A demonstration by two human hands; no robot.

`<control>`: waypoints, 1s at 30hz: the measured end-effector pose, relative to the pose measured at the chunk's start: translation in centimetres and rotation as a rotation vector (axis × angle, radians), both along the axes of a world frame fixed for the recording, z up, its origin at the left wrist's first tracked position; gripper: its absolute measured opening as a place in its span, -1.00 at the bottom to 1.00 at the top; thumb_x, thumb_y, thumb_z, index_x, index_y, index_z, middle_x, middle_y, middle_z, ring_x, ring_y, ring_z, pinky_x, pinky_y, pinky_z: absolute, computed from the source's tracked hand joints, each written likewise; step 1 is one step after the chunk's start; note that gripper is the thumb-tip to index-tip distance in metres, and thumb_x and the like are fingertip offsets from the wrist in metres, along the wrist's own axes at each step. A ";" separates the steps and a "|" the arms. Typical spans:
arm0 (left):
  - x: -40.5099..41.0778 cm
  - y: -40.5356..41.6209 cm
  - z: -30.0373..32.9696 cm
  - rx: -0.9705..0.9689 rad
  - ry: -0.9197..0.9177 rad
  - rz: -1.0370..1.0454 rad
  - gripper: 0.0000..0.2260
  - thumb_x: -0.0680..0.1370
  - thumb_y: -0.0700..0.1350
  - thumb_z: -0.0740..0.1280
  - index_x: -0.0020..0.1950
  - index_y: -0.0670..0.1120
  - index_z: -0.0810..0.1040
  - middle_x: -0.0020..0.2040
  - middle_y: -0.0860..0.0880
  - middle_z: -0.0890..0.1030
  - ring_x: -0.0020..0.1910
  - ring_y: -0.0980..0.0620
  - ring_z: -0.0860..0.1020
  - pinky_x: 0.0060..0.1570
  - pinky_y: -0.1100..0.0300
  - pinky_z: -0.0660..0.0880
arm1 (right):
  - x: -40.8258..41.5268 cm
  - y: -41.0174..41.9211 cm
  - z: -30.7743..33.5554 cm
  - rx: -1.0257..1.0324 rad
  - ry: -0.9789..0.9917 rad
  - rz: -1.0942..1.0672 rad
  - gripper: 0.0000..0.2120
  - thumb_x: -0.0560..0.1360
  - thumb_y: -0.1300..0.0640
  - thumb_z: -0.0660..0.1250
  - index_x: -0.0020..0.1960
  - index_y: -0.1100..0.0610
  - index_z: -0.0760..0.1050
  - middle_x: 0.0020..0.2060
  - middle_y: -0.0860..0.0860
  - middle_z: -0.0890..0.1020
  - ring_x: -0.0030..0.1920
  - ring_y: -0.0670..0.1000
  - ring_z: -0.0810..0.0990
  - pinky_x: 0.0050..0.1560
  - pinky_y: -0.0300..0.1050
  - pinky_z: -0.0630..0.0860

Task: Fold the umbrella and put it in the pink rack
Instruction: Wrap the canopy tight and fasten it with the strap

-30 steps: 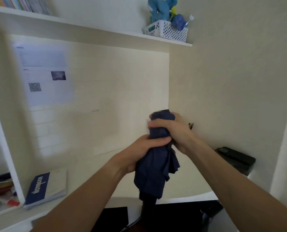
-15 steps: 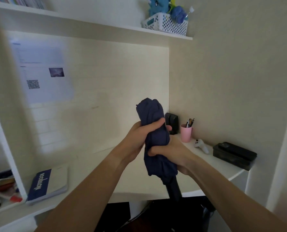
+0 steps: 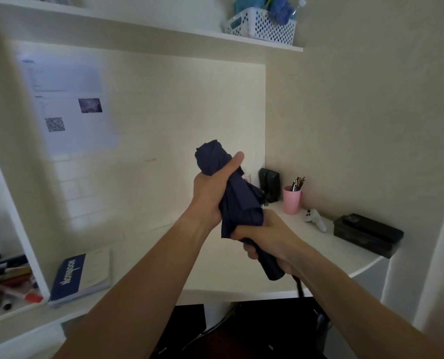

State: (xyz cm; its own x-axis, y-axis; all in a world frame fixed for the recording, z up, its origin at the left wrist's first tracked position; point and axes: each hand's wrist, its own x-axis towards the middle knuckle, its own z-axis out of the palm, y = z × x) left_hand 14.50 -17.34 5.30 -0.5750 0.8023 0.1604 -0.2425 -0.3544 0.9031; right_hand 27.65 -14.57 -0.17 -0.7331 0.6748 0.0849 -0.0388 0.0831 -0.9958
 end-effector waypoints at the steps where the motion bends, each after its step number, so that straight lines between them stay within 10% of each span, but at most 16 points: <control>1: 0.1 -0.2 -0.5 0.001 0.029 -0.068 -0.68 0.44 -0.05 0.65 0.05 -0.19 0.66 -0.12 -0.13 0.72 -0.11 -0.12 0.70 0.11 -0.12 0.70 | 0.0 0.1 0.1 -0.047 0.036 0.013 -0.91 0.45 0.43 0.38 -0.13 0.28 0.52 -0.44 0.09 0.45 -0.52 0.00 0.35 -0.51 -0.18 0.31; 6: 1.5 -0.6 -2.8 -0.143 0.248 -0.102 -0.73 0.43 -0.11 0.62 0.02 -0.23 0.71 -0.18 -0.16 0.75 -0.20 -0.12 0.68 -0.33 0.09 0.57 | 0.4 0.6 1.6 -0.109 0.113 0.085 -0.90 0.47 0.39 0.36 -0.19 0.26 0.54 -0.41 0.14 0.53 -0.50 0.00 0.44 -0.49 -0.18 0.41; 12: 1.3 0.9 -2.1 0.034 0.073 0.003 -0.74 0.43 -0.27 0.59 0.07 -0.30 0.68 -0.19 -0.18 0.73 -0.14 -0.16 0.71 -0.14 0.03 0.68 | 1.0 1.4 1.0 0.218 -0.045 -0.031 -0.76 0.54 0.03 0.49 -0.15 0.19 0.58 -0.39 0.11 0.63 -0.47 0.04 0.55 -0.40 -0.12 0.47; 17: 1.2 0.6 -2.5 0.155 -0.099 -0.413 -0.94 0.53 -0.25 0.47 -0.05 -0.14 0.63 -0.17 -0.13 0.64 -0.13 -0.11 0.65 -0.01 0.04 0.63 | 1.6 2.1 0.9 -0.148 0.036 0.203 -0.74 0.58 0.03 0.43 -0.16 0.13 0.43 -0.48 -0.02 0.30 -0.57 -0.10 0.20 -0.58 -0.28 0.18; 21: 1.4 1.5 -2.6 0.071 -0.098 -0.252 -0.81 0.48 -0.16 0.57 -0.15 -0.16 0.57 -0.27 -0.15 0.54 -0.28 -0.06 0.61 -0.17 0.09 0.64 | 1.8 2.1 0.8 -0.011 -0.006 0.171 -0.74 0.53 0.04 0.49 -0.07 0.22 0.52 -0.41 0.08 0.54 -0.53 -0.01 0.43 -0.47 -0.20 0.39; 25: 1.7 2.0 -2.2 0.088 -0.288 -0.041 -0.73 0.48 -0.13 0.60 0.10 -0.21 0.66 -0.22 -0.11 0.69 -0.21 -0.09 0.69 -0.15 0.03 0.66 | 2.9 2.3 0.3 0.316 0.056 -0.156 -0.49 0.41 0.23 0.61 0.27 -0.04 0.53 -0.03 0.05 0.76 -0.25 0.12 0.76 -0.26 -0.12 0.61; 30: 2.1 0.7 -3.5 0.076 -0.225 -0.120 -0.41 0.52 0.26 0.47 0.40 -0.10 0.59 0.24 -0.10 0.72 0.23 -0.12 0.69 0.24 -0.10 0.63 | 5.8 3.8 -0.8 0.156 0.368 -0.302 -0.70 0.42 0.31 0.52 0.12 0.09 0.69 -0.14 0.07 0.79 -0.24 0.05 0.75 -0.16 -0.19 0.68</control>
State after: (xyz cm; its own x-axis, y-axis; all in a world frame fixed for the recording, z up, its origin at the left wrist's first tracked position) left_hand 16.58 -16.69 1.77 -0.5047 0.8572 0.1021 -0.4781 -0.3760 0.7937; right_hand 33.49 -10.73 -0.92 -0.4097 0.8108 0.4181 -0.3365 0.2916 -0.8954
